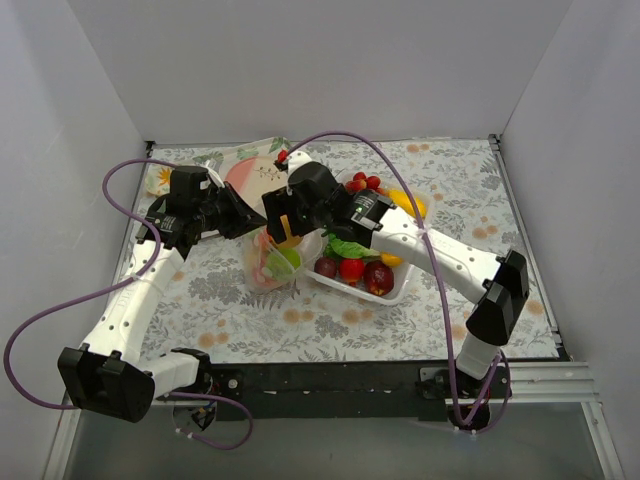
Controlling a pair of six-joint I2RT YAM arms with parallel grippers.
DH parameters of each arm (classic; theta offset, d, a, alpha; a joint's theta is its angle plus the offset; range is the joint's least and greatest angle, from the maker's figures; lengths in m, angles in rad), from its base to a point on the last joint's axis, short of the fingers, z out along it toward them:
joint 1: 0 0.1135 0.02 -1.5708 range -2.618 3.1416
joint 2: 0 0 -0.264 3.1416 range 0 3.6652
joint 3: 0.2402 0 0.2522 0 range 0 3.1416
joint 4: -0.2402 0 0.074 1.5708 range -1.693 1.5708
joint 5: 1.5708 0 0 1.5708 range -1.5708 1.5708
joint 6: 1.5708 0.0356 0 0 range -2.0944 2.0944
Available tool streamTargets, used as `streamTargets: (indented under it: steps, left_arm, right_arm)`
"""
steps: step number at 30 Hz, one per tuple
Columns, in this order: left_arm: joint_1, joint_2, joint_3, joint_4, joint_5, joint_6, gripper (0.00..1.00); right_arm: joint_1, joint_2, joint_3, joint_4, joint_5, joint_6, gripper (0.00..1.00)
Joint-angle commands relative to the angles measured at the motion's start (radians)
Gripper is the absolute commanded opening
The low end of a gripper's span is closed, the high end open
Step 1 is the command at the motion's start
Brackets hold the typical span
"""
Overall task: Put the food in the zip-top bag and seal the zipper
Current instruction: Place the fake fruit in the zipper food storage bag.
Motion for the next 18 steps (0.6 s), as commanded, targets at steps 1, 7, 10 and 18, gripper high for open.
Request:
streamTargets:
  steps: [1, 7, 10, 18]
  left_arm:
    - [0.001, -0.024, 0.038, -0.003, 0.012, -0.001, 0.00]
    - [0.001, -0.030, 0.041, -0.006, 0.011, -0.001, 0.00]
    - [0.003, -0.034, 0.041, -0.006, 0.011, -0.001, 0.00]
    - [0.003, -0.047, 0.050, -0.006, 0.000, -0.006, 0.00]
  right_arm:
    - [0.009, 0.018, 0.088, 0.008, 0.021, 0.014, 0.86]
    - [0.007, -0.015, 0.083, 0.019, 0.053, -0.010, 0.99]
    - [0.001, -0.026, 0.082, 0.017, 0.050, -0.020, 0.99]
    - [-0.132, -0.152, -0.114, -0.024, 0.170, -0.024, 0.95]
